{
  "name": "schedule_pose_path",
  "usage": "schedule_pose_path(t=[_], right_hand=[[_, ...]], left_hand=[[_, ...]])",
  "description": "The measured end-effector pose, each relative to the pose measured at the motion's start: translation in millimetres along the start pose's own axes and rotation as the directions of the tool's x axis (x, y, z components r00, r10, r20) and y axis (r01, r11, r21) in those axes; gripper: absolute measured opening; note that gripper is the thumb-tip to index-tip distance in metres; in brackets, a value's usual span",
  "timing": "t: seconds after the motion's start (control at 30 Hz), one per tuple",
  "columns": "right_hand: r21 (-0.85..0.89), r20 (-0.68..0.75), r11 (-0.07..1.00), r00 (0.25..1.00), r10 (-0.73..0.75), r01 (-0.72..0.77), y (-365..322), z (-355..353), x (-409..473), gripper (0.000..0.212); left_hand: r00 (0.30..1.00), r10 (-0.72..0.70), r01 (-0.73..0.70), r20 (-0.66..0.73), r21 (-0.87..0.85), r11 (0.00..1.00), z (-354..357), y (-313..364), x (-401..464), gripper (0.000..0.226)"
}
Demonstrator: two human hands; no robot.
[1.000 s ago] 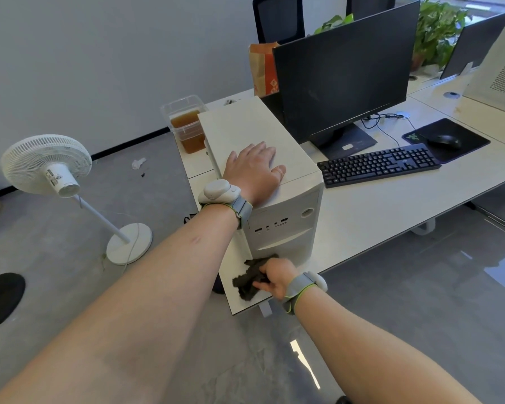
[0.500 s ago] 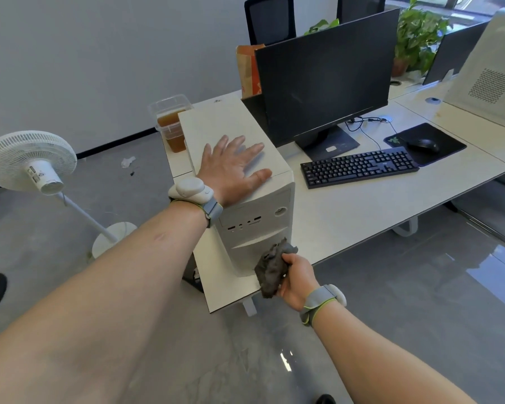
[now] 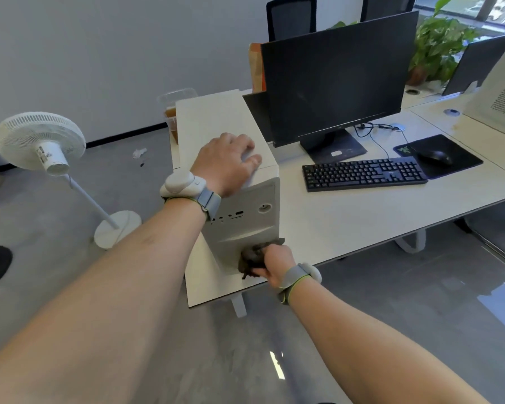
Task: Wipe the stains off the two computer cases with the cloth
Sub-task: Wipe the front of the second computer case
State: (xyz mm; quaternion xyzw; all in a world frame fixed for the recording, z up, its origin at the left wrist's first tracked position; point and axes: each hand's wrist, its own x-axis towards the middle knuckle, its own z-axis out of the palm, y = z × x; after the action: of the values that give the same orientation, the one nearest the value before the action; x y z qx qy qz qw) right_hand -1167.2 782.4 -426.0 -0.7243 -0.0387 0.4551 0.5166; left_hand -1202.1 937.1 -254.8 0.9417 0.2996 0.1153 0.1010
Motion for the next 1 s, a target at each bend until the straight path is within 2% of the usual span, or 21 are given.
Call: schedule_pose_path(t=[0.03,0.07,0.1,0.17,0.2,0.23,0.27,0.3,0.33,0.37,0.4,0.5,0.53,0.67,0.73,0.83,0.87,0.93,1.0], right_hand=[[0.105,-0.035,0.994,0.999,0.021,-0.017,-5,2,3,0.037],[0.307,-0.081,0.951,0.994,0.068,-0.04,-8,6,4,0.03],[0.387,-0.116,0.921,0.993,-0.006,0.05,-7,6,5,0.028],[0.35,-0.111,0.935,0.994,-0.023,0.061,-1,3,7,0.026],[0.226,-0.126,0.971,0.991,-0.046,0.074,0,0,6,0.02],[0.148,-0.112,0.989,0.994,0.006,0.01,2,-4,-1,0.016],[-0.074,-0.027,0.996,0.999,0.038,-0.039,2,-3,3,0.024],[-0.184,-0.022,0.982,0.999,0.031,-0.034,6,-4,6,0.031],[-0.054,-0.025,0.997,0.999,0.047,-0.048,2,-2,11,0.029],[0.182,-0.078,0.983,0.996,0.051,-0.036,-3,-1,8,0.021],[0.213,-0.145,0.977,0.989,0.017,0.015,-7,2,3,0.019],[0.106,-0.21,0.971,0.959,-0.189,0.214,-19,4,-19,0.018],[0.073,-0.209,0.972,0.957,-0.202,0.221,-20,5,-21,0.018],[-0.027,-0.262,0.996,0.961,-0.087,0.083,-22,16,-25,0.027],[-0.057,-0.237,0.99,0.962,-0.138,0.128,-22,31,-32,0.031],[-0.146,-0.1,0.969,0.971,-0.215,0.2,-12,45,-40,0.013],[-0.118,-0.103,0.979,0.979,-0.178,0.165,-7,45,-37,0.011],[0.058,-0.19,0.998,0.982,0.005,0.006,4,38,-26,0.02],[0.188,-0.316,0.982,0.946,0.067,-0.007,5,26,-27,0.028]], left_hand=[[1.0,0.001,-0.001,-0.005,0.01,1.0,0,-1,0,0.039],[1.0,0.005,-0.005,-0.009,0.014,1.0,-1,-1,0,0.04],[1.0,0.015,-0.014,-0.014,0.014,1.0,0,1,0,0.04],[1.0,0.016,-0.016,-0.023,0.013,1.0,-1,3,-2,0.039],[0.999,0.017,-0.016,-0.028,0.016,1.0,-1,4,0,0.039],[0.999,0.017,-0.016,-0.031,0.019,1.0,0,4,-2,0.038],[0.999,0.016,-0.016,-0.035,0.021,1.0,-2,3,-1,0.038],[0.999,0.017,-0.016,-0.034,0.021,1.0,-1,2,-2,0.038],[0.999,0.019,-0.018,-0.034,0.02,1.0,-2,2,-2,0.038],[0.999,0.022,-0.022,-0.037,0.025,0.999,-1,3,-2,0.038],[0.999,0.023,-0.022,-0.038,0.027,0.999,-1,3,-1,0.038],[0.999,0.019,-0.018,-0.032,0.021,1.0,0,2,-1,0.038],[0.999,0.019,-0.018,-0.029,0.019,1.0,-1,2,-2,0.038],[0.999,0.024,-0.024,-0.025,0.005,1.0,-2,2,-3,0.039],[0.999,0.034,-0.034,-0.029,0.008,0.999,-2,2,-3,0.04],[0.999,0.028,-0.028,-0.024,0.0,1.0,-3,2,-3,0.04],[0.999,0.026,-0.026,-0.02,-0.003,1.0,-3,1,-2,0.04],[1.0,0.021,-0.021,-0.015,-0.013,1.0,-3,1,-2,0.041],[1.0,0.023,-0.023,-0.021,-0.017,1.0,-3,2,-3,0.041]])
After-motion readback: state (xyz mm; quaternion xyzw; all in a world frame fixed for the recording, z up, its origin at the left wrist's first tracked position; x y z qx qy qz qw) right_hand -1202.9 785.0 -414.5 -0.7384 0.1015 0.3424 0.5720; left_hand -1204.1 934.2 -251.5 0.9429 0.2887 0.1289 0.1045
